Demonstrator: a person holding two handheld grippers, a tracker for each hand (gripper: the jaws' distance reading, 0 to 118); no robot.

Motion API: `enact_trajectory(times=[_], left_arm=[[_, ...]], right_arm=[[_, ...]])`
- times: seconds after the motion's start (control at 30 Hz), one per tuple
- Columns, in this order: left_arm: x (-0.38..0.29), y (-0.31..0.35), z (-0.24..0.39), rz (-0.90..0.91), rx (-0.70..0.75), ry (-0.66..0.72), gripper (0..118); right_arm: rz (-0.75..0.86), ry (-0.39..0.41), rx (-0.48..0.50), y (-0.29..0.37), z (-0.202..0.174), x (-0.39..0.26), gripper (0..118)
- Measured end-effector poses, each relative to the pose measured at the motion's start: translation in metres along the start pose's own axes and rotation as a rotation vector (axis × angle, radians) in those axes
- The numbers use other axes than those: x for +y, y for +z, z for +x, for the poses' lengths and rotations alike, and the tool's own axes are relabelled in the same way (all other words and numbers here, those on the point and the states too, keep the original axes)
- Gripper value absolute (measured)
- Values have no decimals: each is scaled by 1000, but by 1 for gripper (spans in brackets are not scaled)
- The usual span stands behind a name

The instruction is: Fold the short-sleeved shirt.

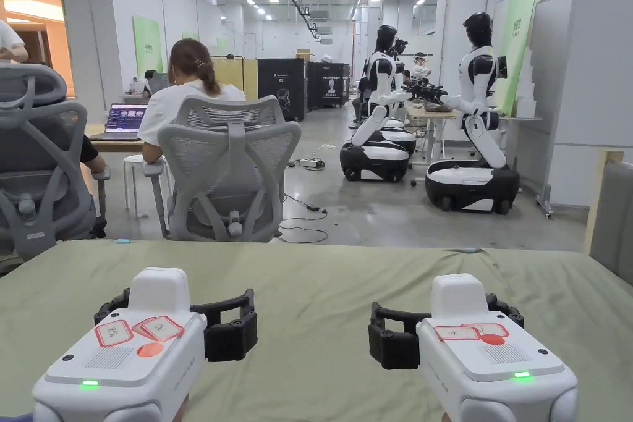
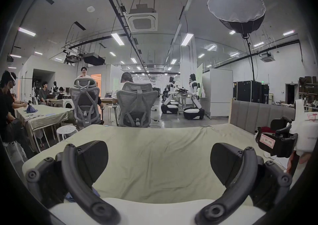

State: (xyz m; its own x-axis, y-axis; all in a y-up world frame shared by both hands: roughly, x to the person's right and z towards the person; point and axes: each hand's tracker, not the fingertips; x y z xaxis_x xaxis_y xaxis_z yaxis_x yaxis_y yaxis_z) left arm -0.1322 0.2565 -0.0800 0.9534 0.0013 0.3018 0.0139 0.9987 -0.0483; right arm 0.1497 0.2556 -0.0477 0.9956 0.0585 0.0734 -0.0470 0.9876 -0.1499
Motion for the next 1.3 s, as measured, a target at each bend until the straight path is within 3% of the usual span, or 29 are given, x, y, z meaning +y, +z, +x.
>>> enact_trajectory(times=[0.2,0.33,0.57,0.83,1.1,1.3], left_arm=[[-1,-1,2,-3,-4,-4,118],[-1,-1,1,-3,-7,3,118],[-2,-1,2,-7,-4,4,118],[-2,1,3,-4,-4,5,118],[-1,2,3,2,3,8,118],[1,2,4,6,2,8,118]], right_arm=[[-29,-47,33,0,3,4,118],[-37,-43,-33,1,-3,10,118],[-55,-203,-73,8,3,23,118],[4,-151,-162,18,0,25,118],[17,-156,-171,21,4,26,118],[14,-104,-172,18,1,19,118]])
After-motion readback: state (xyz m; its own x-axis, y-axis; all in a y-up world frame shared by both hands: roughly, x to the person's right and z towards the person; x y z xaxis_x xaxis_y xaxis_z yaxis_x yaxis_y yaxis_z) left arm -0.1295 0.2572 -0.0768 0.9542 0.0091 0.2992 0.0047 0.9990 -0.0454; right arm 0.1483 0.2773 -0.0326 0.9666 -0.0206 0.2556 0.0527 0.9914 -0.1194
